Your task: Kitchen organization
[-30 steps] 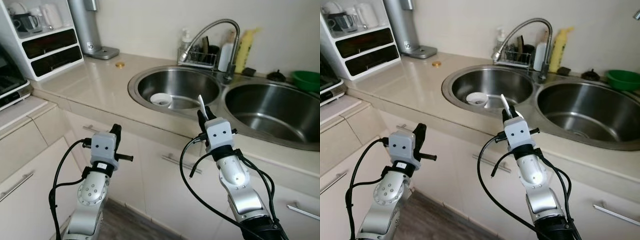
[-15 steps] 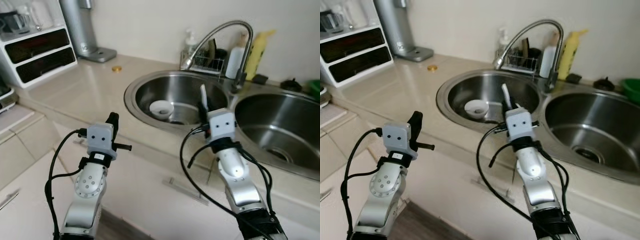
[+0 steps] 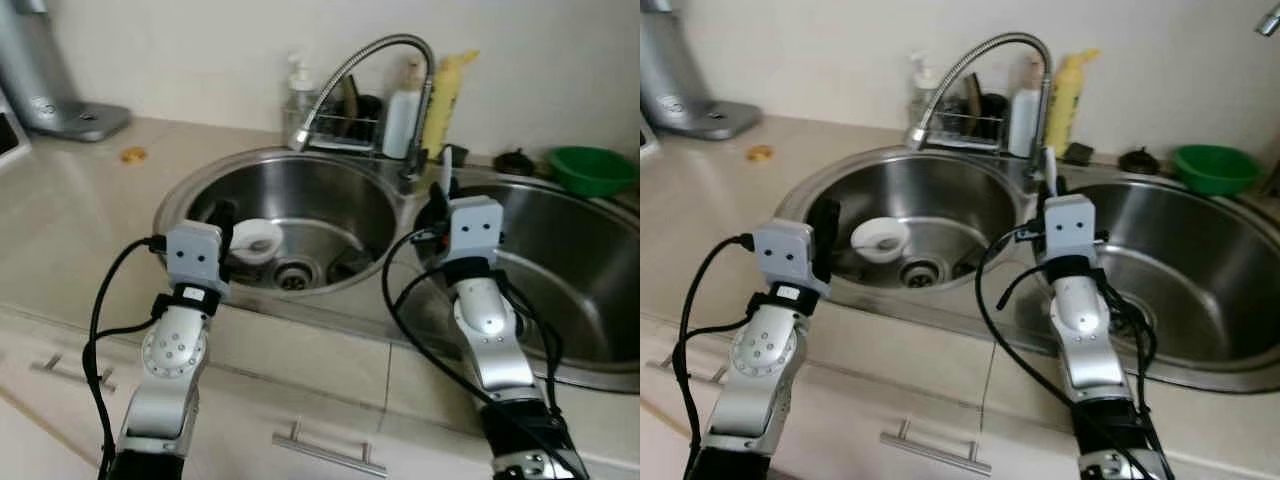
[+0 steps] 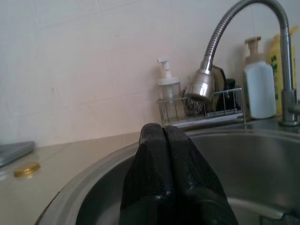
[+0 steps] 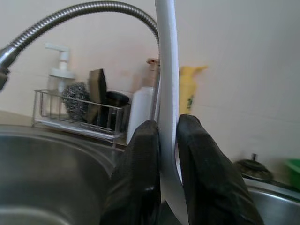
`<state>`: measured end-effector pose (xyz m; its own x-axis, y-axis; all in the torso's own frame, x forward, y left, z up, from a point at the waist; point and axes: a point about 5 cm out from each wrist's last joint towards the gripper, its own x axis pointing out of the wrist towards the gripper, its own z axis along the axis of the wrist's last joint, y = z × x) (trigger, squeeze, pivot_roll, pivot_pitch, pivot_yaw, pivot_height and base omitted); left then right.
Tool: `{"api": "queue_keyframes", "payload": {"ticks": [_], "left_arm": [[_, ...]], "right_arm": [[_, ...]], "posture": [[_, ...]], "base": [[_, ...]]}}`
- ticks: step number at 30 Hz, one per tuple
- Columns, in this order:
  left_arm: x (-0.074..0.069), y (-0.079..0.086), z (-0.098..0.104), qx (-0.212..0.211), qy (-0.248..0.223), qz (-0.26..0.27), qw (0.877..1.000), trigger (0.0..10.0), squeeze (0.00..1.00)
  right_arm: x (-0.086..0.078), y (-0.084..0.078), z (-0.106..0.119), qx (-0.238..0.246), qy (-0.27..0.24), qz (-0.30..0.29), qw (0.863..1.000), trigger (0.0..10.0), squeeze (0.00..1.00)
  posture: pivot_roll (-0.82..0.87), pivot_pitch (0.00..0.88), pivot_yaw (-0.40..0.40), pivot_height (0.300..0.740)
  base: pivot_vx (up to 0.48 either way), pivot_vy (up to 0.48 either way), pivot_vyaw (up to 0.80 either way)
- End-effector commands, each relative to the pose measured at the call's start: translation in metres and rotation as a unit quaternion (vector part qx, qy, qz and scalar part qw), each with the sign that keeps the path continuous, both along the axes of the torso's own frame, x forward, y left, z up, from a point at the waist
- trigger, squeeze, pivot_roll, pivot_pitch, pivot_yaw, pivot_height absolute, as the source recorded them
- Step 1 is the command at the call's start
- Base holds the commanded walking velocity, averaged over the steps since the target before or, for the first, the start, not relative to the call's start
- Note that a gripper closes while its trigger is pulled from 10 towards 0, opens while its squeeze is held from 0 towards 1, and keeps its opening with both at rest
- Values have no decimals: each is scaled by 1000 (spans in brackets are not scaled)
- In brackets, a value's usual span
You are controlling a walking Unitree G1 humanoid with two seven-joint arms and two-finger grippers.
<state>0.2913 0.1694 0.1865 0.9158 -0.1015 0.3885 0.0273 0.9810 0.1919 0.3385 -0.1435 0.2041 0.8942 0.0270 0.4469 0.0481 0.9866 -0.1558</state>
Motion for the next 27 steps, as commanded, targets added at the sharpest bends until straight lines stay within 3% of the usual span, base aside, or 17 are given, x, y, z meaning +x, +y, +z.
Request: {"api": "queue_keyframes", "payload": {"ticks": [1, 13, 19, 22, 24, 27], "left_arm": [[-1, -1, 2, 1, -2, 0, 1000, 10000, 0], [-4, -7, -2, -4, 8, -10, 1000, 10000, 0], [-2, -10, 0, -2, 5, -17, 1000, 10000, 0], [-1, -9, 0, -2, 6, -15, 1000, 10000, 0], [-1, -10, 0, -2, 6, -15, 1000, 10000, 0], [0, -10, -1, -3, 7, -16, 1000, 10000, 0]], "right_arm": [[2, -3, 1, 7, 2, -8, 1000, 10000, 0], [11, -16, -4, 20, 36, -52, 998, 10000, 0], [15, -18, -3, -2, 39, -57, 998, 10000, 0], [18, -13, -7, -18, 57, -34, 998, 10000, 0], [25, -4, -14, -48, 99, 4, 994, 10000, 0], [29, -4, -15, -66, 113, 6, 991, 10000, 0]], "posture": [[-44, 0, 28, 740], [-52, 0, 34, 740], [-58, 0, 33, 740], [-60, 0, 33, 740], [-60, 0, 33, 740], [-60, 0, 32, 740]], "base": [[0, 0, 0], [0, 0, -800], [0, 0, 0], [0, 0, 0], [0, 0, 0], [0, 0, 0]]}}
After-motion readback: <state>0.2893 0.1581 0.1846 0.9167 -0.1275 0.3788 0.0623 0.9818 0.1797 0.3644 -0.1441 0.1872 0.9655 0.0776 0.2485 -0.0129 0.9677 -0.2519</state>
